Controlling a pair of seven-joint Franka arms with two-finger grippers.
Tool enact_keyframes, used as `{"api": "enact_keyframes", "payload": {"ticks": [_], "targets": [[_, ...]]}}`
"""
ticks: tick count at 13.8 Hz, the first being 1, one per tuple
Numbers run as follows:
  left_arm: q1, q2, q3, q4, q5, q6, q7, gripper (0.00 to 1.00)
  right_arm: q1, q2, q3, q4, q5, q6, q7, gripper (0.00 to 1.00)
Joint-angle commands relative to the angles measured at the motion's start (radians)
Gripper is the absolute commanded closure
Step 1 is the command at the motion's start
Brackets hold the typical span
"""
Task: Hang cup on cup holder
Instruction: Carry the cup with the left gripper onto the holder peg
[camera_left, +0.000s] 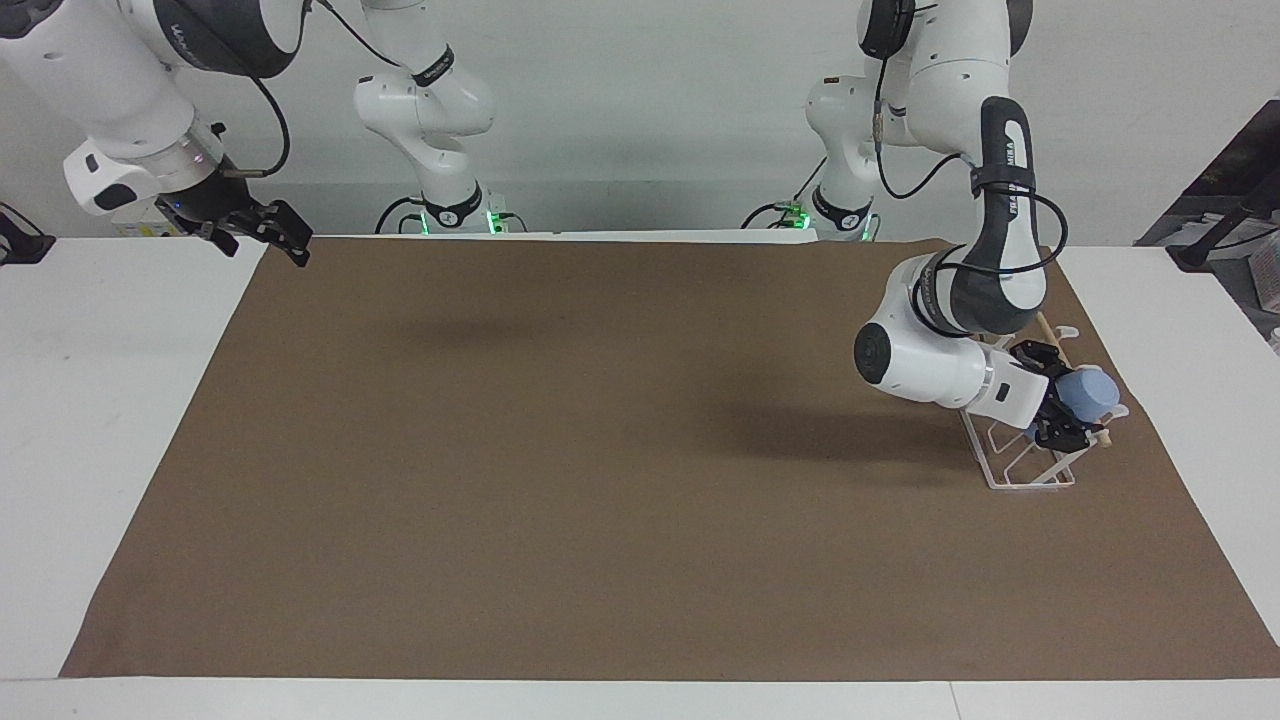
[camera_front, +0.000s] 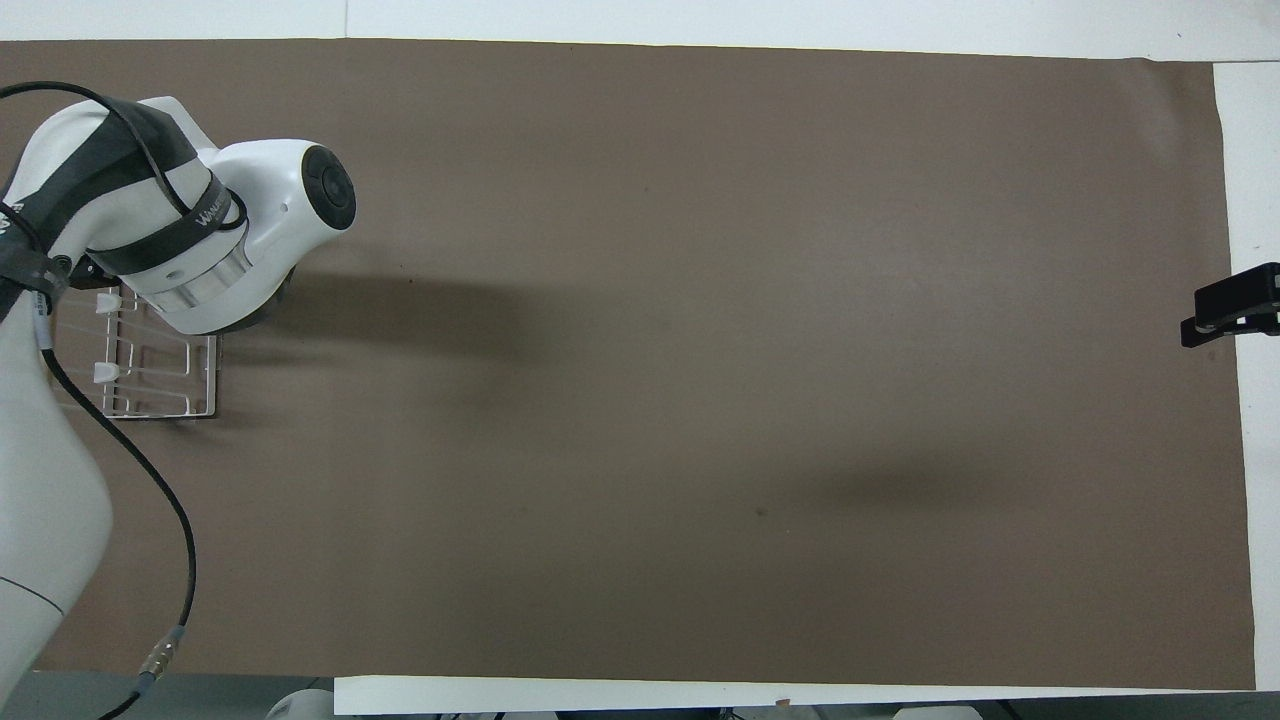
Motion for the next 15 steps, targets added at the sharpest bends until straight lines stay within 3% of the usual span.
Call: {"api": "enact_keyframes", "payload": {"ticks": [1, 5, 6, 7, 8, 11, 13, 15], "targets": [[-0.006, -0.015, 0.0, -0.028, 0.022, 0.033, -0.049, 0.71, -0.002, -0.023, 0.007, -0.026, -0.008, 0.001, -0.021, 0.01], [0.019, -0.007, 0.0, -0.032, 0.022, 0.122, -0.106, 0.63, -0.005, -0.023, 0.006, -0.026, -0.008, 0.001, -0.019, 0.01], [0.029, -0.008, 0.0, -0.035, 0.022, 0.129, -0.104, 0.5, -0.003, -0.023, 0.006, -0.026, -0.008, 0.001, -0.019, 0.01], [0.029, -0.01, 0.0, -0.043, 0.022, 0.135, -0.098, 0.15, -0.003, -0.023, 0.006, -0.026, -0.008, 0.001, -0.019, 0.01], [0.031, -0.011, 0.0, -0.044, 0.022, 0.133, -0.079, 0.0, -0.003, -0.023, 0.006, -0.026, -0.008, 0.001, -0.019, 0.01], [0.031, -0.007, 0.0, -0.003, 0.014, 0.084, 0.004, 0.0, -0.003, -0.023, 0.006, -0.026, -0.008, 0.001, -0.019, 0.01], [0.031, 0.025, -0.003, 0.102, -0.001, 0.017, 0.098, 0.0, -0.003, -0.023, 0.006, -0.026, -0.008, 0.001, -0.019, 0.01], [0.031, 0.033, 0.0, 0.242, -0.128, -0.029, 0.277, 0.0, -0.003, -0.023, 0.006, -0.026, -0.008, 0.001, -0.019, 0.01]]}}
